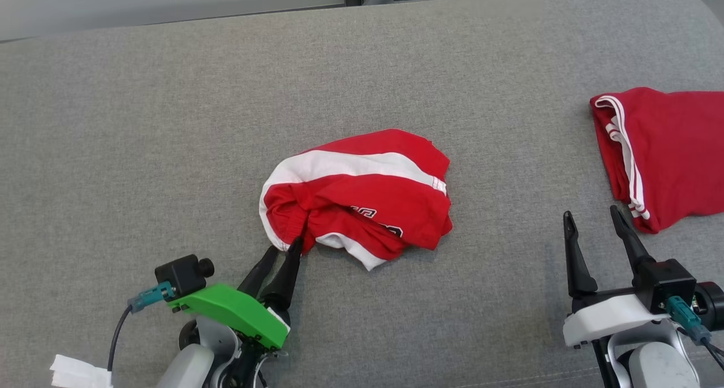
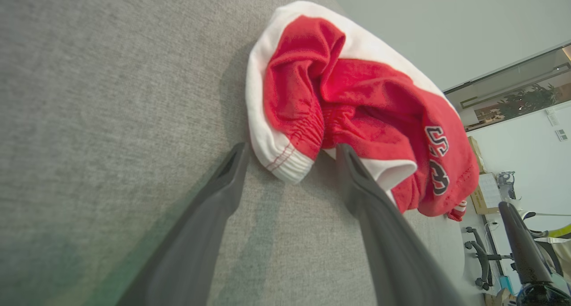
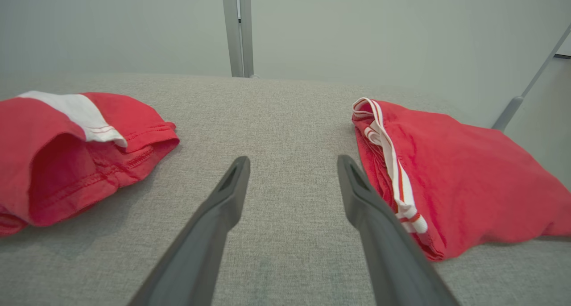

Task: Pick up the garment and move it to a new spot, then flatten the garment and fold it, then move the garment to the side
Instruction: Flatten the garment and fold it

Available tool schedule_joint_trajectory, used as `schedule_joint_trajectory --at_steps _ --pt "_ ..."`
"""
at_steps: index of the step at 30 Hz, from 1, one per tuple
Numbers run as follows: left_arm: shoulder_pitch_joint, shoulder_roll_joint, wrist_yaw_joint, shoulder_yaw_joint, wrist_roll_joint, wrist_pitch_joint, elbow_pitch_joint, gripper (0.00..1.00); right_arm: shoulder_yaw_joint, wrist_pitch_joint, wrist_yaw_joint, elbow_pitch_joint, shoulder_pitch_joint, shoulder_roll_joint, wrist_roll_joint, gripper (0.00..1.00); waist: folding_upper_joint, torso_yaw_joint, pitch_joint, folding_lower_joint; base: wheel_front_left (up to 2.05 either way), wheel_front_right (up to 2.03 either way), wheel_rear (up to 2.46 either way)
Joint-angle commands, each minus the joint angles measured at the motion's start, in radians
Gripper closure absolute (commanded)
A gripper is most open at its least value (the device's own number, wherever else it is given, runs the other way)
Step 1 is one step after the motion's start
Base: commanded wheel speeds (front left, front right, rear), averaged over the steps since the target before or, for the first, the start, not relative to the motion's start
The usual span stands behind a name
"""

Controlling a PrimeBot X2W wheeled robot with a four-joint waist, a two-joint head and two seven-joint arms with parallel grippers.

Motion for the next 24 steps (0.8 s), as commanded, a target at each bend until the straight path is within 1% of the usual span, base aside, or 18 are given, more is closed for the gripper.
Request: schedule_joint_trajectory --at_steps 1,4,5,6,7,11,13,16,18,22,24 --pt "-0.021 0.011 -0.003 -0.003 -0.012 -0.005 0.009 0.0 0.002 -0.002 -0.002 -0.005 -0.015 -0.002 0.003 0.0 -0.0001 -0.007 0.01 0.0 0.0 0.0 0.0" --pt "-0.045 0.016 -0.003 -0.023 -0.027 0.0 0.045 0.0 0.005 -0.002 -0.002 -0.006 -0.025 -0.002 0.006 0.0 -0.0001 -0.013 0.021 0.0 0.0 0.0 0.0" --pt "-0.054 0.021 -0.003 -0.033 -0.022 -0.004 0.058 0.1 0.007 -0.002 -0.002 -0.006 -0.028 -0.002 0.007 0.0 -0.0001 -0.015 0.025 0.0 0.0 0.0 0.0" --pt "-0.065 0.029 -0.003 -0.045 -0.007 -0.013 0.07 0.46 0.009 -0.002 -0.002 -0.006 -0.031 -0.002 0.011 0.0 -0.0001 -0.017 0.028 0.0 0.0 0.0 0.0" --pt "-0.074 0.036 -0.003 -0.058 0.002 -0.025 0.08 1.0 0.011 -0.002 -0.002 -0.005 -0.036 -0.002 0.014 0.0 -0.0001 -0.021 0.03 0.0 0.0 0.0 0.0" --pt "-0.127 0.068 -0.003 -0.071 0.041 -0.108 0.097 1.0 0.004 -0.002 -0.002 -0.004 -0.043 -0.001 0.03 0.0 -0.0001 -0.032 0.032 0.0 0.0 0.0 0.0" --pt "-0.157 0.104 -0.003 -0.081 0.078 -0.145 0.097 1.0 0.004 -0.002 -0.002 -0.002 -0.042 -0.002 0.035 0.0 -0.0001 -0.037 0.029 0.0 0.0 0.0 0.0" --pt "-0.217 0.171 0.0 -0.109 0.194 -0.189 0.078 1.0 0.002 -0.002 -0.002 0.002 -0.037 -0.002 0.039 0.0 -0.0001 -0.043 0.021 0.0 0.0 0.0 0.0" --pt "-0.258 0.213 0.015 -0.116 0.275 -0.21 0.044 1.0 -0.001 -0.002 -0.002 0.004 -0.032 -0.002 0.044 0.0 -0.0001 -0.045 0.015 0.0 0.0 0.0 0.0" --pt "-0.333 0.303 0.05 -0.139 0.459 -0.227 -0.072 1.0 -0.006 -0.002 -0.002 0.009 -0.019 -0.002 0.054 0.0 -0.0001 -0.043 0.001 0.0 0.0 0.0 0.0" --pt "-0.358 0.331 0.058 -0.162 0.54 -0.231 -0.141 1.0 -0.009 -0.002 -0.002 0.011 -0.016 -0.002 0.063 0.0 -0.0001 -0.042 -0.007 0.0 0.0 0.0 0.0"
